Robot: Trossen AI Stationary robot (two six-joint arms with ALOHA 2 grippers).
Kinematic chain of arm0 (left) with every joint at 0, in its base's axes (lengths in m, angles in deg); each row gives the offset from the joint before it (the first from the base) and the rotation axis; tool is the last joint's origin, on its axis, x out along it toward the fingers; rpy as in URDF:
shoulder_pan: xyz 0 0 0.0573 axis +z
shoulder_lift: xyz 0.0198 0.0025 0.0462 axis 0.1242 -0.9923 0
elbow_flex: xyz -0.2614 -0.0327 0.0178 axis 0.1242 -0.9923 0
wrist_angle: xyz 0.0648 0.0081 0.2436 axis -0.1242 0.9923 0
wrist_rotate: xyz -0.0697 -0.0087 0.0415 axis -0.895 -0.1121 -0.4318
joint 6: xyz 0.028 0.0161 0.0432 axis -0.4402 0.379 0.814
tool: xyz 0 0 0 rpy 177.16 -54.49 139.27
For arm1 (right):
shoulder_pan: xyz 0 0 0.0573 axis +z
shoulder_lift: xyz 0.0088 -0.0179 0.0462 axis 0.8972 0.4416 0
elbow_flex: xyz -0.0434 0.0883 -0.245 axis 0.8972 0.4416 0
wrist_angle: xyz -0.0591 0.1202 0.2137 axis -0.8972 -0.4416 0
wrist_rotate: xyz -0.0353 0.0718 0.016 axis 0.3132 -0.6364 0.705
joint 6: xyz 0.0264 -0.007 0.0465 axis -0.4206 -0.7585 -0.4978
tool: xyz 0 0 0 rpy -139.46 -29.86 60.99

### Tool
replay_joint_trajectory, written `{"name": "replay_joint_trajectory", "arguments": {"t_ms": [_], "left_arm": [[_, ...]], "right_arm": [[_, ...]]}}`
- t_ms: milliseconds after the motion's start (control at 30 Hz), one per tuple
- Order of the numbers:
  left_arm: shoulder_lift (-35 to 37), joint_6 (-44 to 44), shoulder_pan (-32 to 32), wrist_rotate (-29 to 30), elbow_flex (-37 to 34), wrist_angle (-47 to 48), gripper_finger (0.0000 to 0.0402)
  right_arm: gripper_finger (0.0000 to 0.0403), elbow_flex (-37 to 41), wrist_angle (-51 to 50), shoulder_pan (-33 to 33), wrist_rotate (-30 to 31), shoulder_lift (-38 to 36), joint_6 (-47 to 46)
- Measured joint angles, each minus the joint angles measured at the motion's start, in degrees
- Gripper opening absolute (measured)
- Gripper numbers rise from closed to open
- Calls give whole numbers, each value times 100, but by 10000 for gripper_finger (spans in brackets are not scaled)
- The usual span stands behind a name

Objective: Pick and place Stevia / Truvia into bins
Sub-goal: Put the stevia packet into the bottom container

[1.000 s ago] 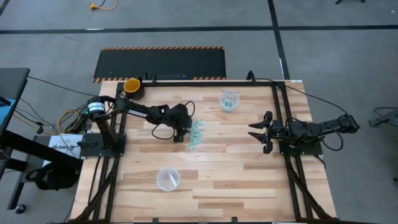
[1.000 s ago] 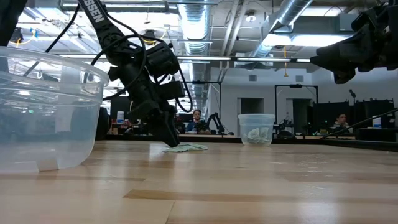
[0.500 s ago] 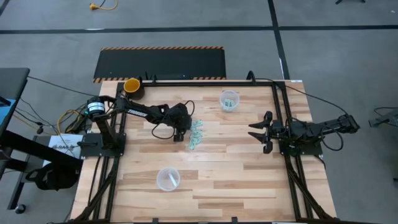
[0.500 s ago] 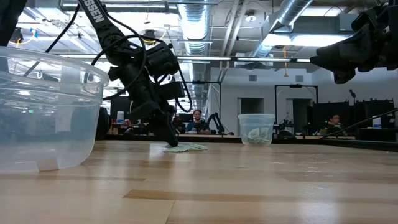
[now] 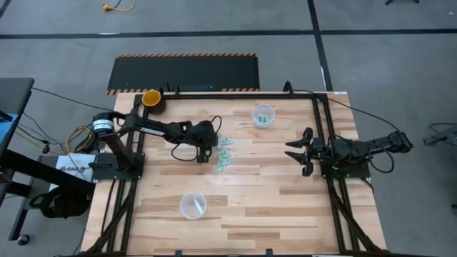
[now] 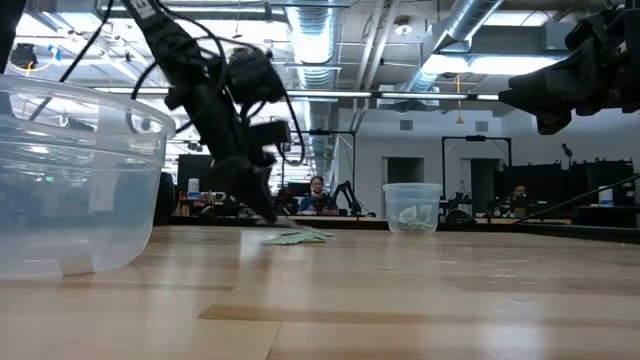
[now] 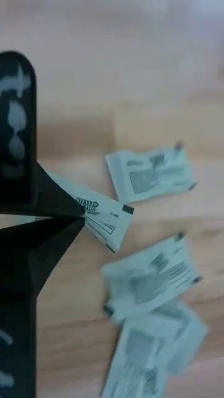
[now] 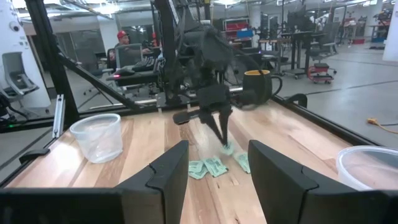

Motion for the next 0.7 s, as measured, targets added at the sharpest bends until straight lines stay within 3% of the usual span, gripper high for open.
{"name": "replay_joint_trajectory", "arguments": {"t_ms": [167,367,700], "left_arm": [[535,80,-271,794,0,336,0],[1454,-200,-596,887,2,1141,0],[3347,-1009,-1650,-615,11,2438,0]], "right_arm": [[159,0,-4,-1,1,0,0],[159,0,-7,1,-1,0,0],[159,0,-9,1,-1,2,-2]]}}
